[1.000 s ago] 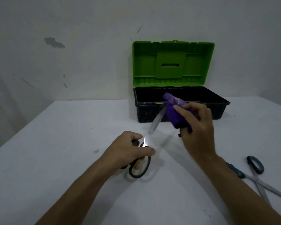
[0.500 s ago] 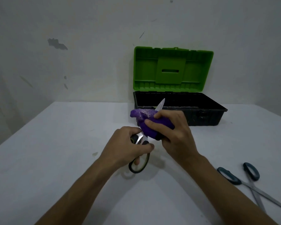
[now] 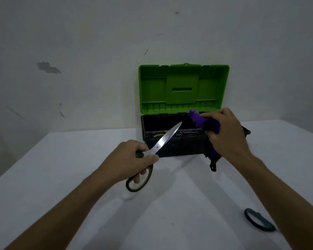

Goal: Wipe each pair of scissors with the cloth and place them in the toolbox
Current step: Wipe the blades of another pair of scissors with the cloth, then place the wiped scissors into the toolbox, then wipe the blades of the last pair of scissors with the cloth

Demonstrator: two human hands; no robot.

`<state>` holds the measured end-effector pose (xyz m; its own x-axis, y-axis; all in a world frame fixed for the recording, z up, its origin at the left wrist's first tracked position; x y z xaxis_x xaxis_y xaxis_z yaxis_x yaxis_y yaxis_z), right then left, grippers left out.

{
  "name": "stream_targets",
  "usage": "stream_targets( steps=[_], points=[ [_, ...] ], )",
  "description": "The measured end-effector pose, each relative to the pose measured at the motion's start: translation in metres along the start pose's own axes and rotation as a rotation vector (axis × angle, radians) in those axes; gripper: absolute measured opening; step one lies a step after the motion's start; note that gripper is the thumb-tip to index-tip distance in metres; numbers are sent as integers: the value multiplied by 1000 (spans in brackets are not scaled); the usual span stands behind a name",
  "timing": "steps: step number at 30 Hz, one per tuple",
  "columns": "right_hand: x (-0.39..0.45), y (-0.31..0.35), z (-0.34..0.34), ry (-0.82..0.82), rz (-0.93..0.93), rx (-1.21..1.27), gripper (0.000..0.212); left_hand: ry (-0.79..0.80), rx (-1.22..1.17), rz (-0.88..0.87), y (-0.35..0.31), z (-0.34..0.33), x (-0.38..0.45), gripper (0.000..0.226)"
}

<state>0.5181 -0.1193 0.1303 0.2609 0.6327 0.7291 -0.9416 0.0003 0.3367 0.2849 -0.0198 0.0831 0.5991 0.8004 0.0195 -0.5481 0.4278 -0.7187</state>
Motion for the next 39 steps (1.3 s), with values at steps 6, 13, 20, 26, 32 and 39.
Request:
stream_targets(
  steps=[6,13,20,26,32,39],
  points=[
    [30,-19,29,31,13,-21,43,-10,191,-73,-42,16,69,42],
    [60,-52,53,44,37,-24,43,-43,420,-155,-67,-5,169,58],
    [64,-103,34,198,15,-94,44,126,432,-129,-69,-78,245,50],
    [47,-118,26,225,56,-127,47,342,441,-109,-70,-143,268,33],
    [32,-142,11,235,-31,-73,45,388,555,-120,-71,-165,275,33],
    [13,-139,33,52,-61,-75,47,158,554,-164,-92,-133,260,10]
  ],
)
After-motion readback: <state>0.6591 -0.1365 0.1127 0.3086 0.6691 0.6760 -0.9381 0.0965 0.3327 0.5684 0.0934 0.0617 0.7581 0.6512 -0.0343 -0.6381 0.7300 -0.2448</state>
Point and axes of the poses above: each hand's wrist, its own x-axis towards the middle knuckle, its own z-axis out of the back of the hand, y = z × x, the point moved 8 cm from there along x, towards the middle knuckle, and after that the axes turned 10 degrees about z, right-handed, at the moved point
